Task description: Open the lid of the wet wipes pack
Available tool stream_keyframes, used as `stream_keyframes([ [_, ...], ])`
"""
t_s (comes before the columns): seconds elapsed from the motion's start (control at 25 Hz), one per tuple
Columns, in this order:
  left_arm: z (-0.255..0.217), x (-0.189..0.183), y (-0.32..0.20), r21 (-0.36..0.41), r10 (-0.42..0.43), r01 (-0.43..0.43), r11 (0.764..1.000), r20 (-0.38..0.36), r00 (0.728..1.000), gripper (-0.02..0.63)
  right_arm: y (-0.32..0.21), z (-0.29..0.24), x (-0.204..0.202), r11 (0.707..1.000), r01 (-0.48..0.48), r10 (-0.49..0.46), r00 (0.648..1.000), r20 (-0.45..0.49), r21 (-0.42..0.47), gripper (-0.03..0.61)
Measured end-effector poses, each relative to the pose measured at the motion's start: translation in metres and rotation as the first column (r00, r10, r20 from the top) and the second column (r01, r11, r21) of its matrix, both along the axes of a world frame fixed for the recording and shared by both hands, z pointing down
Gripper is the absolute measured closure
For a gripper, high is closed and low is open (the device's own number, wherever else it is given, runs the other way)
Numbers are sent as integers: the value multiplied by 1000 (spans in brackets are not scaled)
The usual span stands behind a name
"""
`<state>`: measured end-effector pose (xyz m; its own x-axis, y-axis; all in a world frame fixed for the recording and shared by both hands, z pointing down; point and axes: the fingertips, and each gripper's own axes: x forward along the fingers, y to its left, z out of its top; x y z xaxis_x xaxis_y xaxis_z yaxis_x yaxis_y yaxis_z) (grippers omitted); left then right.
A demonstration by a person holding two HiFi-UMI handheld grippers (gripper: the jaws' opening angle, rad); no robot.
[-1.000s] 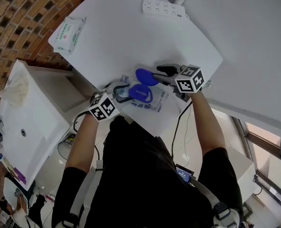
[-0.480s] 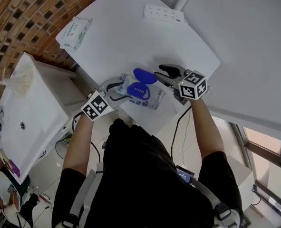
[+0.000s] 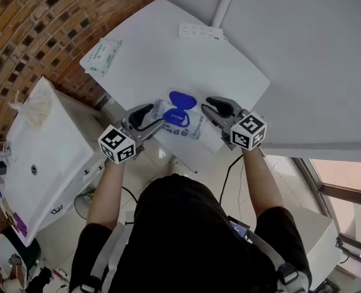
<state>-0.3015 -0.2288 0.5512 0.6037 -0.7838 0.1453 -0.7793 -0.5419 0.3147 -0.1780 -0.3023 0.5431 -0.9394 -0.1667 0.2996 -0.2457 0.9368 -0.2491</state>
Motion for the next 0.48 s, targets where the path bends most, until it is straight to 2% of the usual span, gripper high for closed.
stream_keyframes([
  [0.2,-20,4,37,34,-9,9,999,8,1000,365,50,-28,12,982,-100,103,995,-7,161,561],
  [0.48,-53,-14,125,99,-1,1,995,-2,1000,365,135,-58,16,950,-260,246,964,103,172,572],
])
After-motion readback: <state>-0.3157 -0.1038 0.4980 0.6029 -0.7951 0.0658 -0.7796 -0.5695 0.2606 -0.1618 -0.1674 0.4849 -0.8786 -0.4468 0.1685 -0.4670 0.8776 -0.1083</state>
